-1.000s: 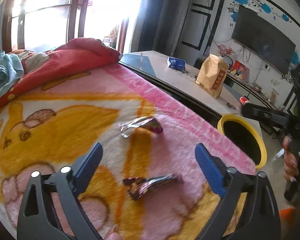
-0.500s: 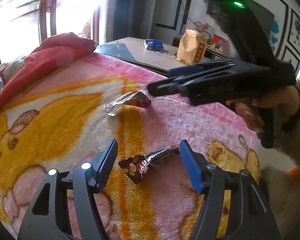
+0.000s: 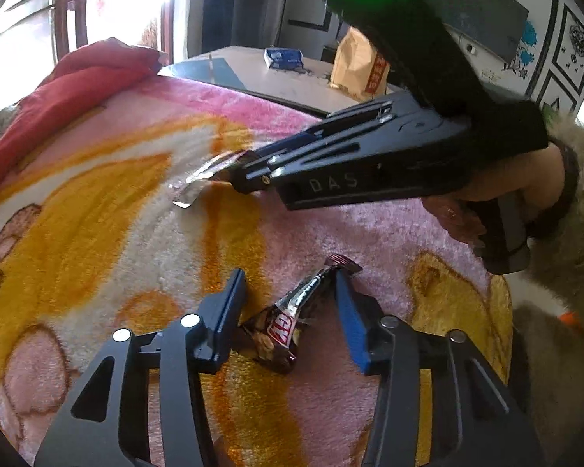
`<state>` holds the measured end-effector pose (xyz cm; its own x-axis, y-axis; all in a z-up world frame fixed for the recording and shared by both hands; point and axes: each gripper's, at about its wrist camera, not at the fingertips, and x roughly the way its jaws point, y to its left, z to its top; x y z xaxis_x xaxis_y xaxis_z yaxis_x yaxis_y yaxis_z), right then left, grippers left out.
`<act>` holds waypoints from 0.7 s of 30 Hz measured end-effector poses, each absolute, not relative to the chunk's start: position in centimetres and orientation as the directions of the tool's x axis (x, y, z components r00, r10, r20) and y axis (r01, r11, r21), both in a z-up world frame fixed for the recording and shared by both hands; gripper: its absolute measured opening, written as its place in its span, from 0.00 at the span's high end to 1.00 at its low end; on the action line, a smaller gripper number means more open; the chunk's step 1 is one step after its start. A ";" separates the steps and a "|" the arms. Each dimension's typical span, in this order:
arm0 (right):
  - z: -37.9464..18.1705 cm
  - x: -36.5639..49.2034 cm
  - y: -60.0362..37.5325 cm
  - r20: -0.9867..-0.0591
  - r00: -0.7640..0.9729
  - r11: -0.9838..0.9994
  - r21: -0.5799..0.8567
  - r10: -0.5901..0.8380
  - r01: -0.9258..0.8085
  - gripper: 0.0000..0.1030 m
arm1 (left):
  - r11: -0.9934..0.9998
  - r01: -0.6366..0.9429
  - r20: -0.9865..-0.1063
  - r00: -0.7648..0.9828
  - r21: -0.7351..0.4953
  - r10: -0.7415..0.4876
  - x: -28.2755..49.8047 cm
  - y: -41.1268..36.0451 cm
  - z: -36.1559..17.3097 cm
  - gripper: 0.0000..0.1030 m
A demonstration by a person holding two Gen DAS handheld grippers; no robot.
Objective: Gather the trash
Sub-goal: 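Grasp brown chocolate bar wrapper with left tool while right tool grasps purple wrapper, then carry the chocolate wrapper and purple wrapper with both tools over the bin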
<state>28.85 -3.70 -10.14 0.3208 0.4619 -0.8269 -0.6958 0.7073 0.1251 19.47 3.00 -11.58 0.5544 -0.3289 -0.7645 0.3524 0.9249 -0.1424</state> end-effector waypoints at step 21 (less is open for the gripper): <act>-6.2 26.0 -18.1 -0.694 0.521 0.850 0.273 0.498 -0.450 0.80 | 0.916 0.354 -0.776 0.519 -0.187 -0.359 22.1 -1.7 -10.6 0.87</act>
<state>26.03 -18.07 -6.20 0.5206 0.4980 -0.6935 -0.4502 0.8503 0.2726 22.07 -1.65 -10.60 0.5185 -0.3592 -0.7760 0.3541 0.9162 -0.1874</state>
